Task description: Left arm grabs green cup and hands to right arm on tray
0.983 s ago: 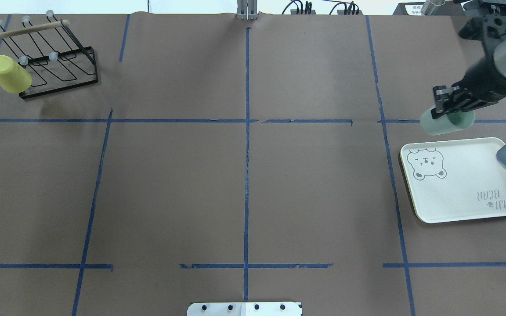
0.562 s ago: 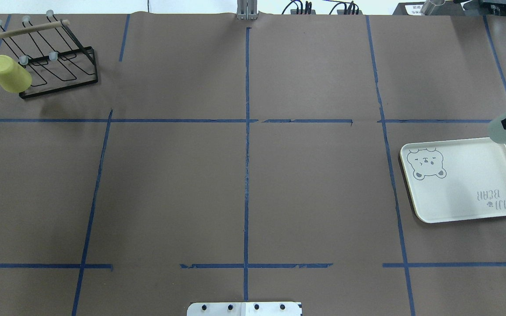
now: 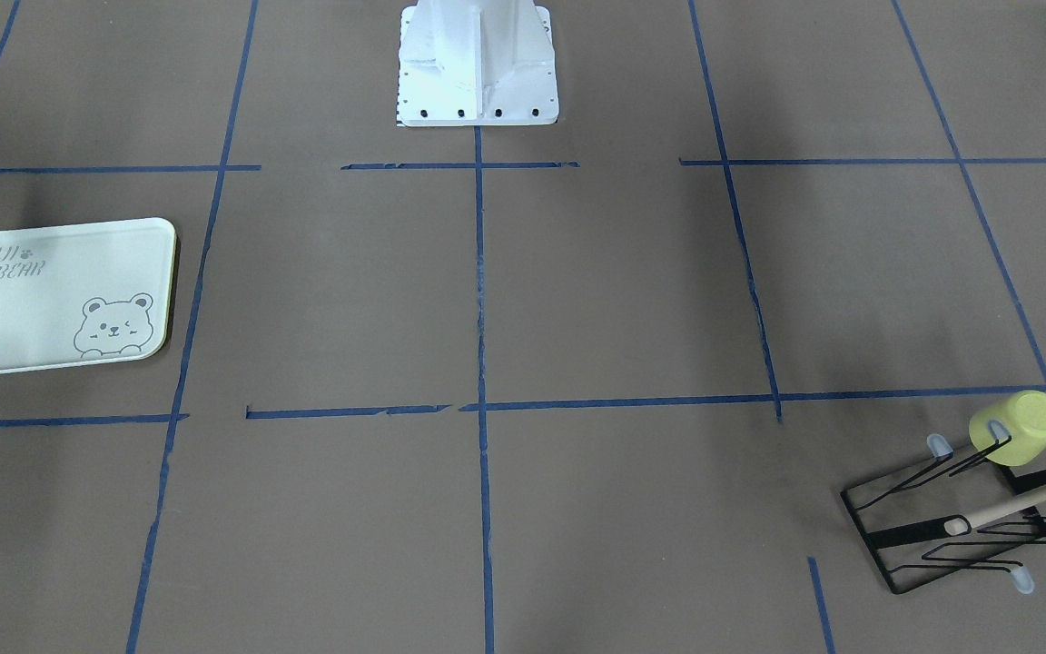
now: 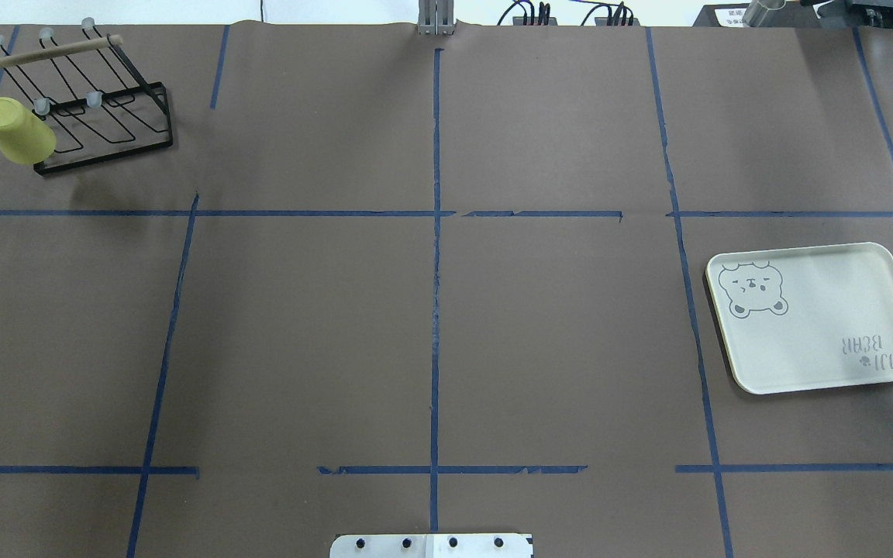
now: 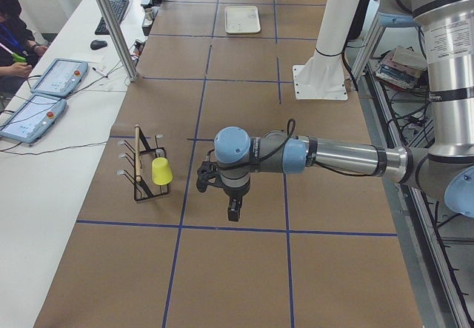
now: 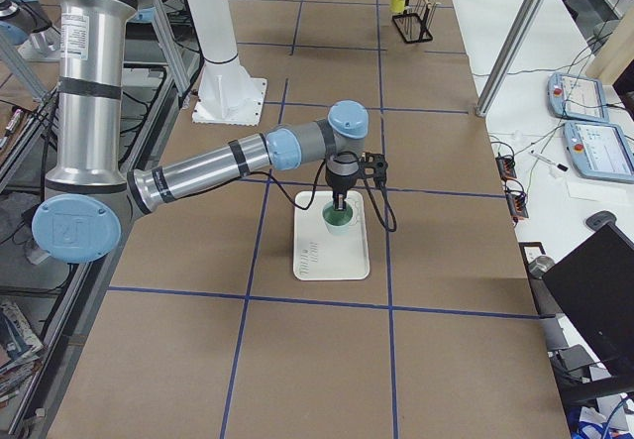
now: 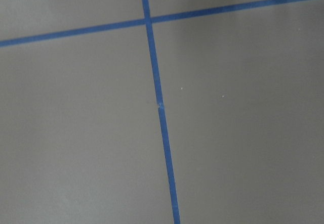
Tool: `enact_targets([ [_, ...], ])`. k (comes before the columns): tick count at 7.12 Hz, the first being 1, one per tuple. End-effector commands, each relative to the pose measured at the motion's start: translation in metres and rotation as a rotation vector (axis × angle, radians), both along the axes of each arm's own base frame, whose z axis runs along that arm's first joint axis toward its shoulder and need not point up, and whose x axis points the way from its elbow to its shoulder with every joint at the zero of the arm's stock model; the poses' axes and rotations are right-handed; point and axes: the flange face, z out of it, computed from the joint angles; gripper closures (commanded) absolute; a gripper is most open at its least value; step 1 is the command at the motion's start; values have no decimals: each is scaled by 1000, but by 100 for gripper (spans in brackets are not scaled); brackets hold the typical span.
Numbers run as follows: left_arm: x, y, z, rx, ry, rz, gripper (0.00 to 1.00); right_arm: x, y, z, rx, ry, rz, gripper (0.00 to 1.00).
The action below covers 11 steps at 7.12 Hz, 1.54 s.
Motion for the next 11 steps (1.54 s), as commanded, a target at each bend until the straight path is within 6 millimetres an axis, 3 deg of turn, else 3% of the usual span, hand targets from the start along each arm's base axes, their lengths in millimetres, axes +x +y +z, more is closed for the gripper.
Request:
enact_targets([
  [1, 0, 1, 1, -22, 11, -22, 0, -9, 5, 10, -14, 1, 10, 100],
  [3, 0, 0, 1, -22, 12, -22, 0, -80, 12, -4, -29, 16, 71, 99],
  [4, 0, 0, 2, -24, 12, -23, 0, -105, 16, 3, -29, 22, 59, 99],
  [6, 0, 0, 1, -22, 12, -24, 0, -119, 10, 36, -25, 27, 34, 98],
  [7, 0, 0, 1, -22, 12, -24, 0, -133, 5, 40, -23, 25, 19, 95],
  [8, 0, 0, 1, -21, 12, -23, 0, -142, 3, 41, -21, 30, 10, 82],
  [9, 0, 0, 1, -21, 12, -23, 0, -149, -3, 45, -24, 34, 5, 47],
  [10, 0, 0, 1, -21, 12, -23, 0, -150, -5, 46, -16, 47, 13, 0],
  [11, 0, -1, 0, -20, 12, -23, 0, -151, -10, 30, 11, 27, 15, 0],
])
